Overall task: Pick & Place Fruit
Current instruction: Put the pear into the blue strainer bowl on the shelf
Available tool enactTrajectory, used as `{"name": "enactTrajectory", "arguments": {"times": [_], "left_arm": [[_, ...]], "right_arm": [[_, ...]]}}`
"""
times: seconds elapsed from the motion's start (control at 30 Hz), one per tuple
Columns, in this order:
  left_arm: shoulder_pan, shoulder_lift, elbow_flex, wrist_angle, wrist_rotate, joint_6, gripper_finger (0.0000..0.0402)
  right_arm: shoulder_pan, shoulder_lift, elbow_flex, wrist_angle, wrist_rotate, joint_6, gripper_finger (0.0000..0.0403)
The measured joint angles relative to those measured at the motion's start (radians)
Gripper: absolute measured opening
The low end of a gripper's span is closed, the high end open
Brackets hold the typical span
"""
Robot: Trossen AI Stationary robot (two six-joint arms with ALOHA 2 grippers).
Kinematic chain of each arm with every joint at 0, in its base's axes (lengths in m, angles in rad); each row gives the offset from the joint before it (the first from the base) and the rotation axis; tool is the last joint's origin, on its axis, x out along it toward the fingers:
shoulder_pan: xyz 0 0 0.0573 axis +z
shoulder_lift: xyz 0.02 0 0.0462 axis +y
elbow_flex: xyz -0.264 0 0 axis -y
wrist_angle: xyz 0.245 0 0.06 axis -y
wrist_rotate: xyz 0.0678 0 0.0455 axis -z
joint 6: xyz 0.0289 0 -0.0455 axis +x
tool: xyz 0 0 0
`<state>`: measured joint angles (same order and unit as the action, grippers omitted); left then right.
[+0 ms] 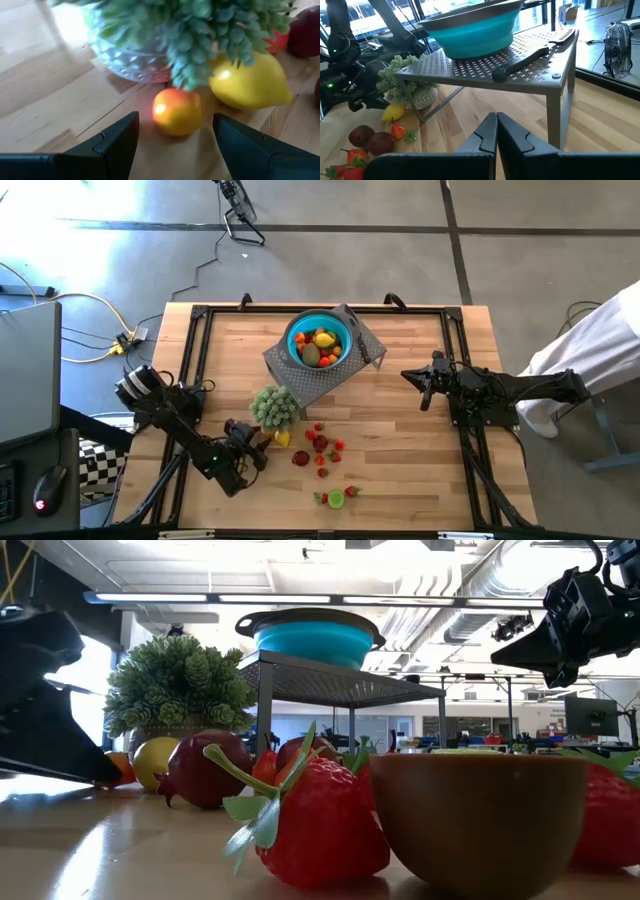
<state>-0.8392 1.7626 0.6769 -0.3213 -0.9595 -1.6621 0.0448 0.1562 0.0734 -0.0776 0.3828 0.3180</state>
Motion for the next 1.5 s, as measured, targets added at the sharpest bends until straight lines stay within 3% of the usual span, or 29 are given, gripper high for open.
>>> {"name": "enactTrajectory", "arguments": {"times": [0.17, 0.73, 1.17, 1.5], "left_arm": [[0.045, 0.000, 0.000, 0.068, 0.011, 0.106, 0.0248], [0.074, -0.001, 0.003, 0.068, 0.043, 0.139, 0.0247], [0.074, 0.000, 0.000, 0.055, 0.045, 0.136, 0.0154], [0.072, 0.000, 0.000, 0.078, 0.068, 0.137, 0.0135]], "right_arm": [[0.000, 0.000, 0.000, -0.001, 0.000, -0.002, 0.0002], [0.000, 0.000, 0.000, -0.002, 0.000, -0.008, 0.0003], [0.000, 0.000, 0.000, -0.022, 0.000, -0.006, 0.0002], [0.000, 0.000, 0.000, -0.039, 0.000, -0.002, 0.0002]]}}
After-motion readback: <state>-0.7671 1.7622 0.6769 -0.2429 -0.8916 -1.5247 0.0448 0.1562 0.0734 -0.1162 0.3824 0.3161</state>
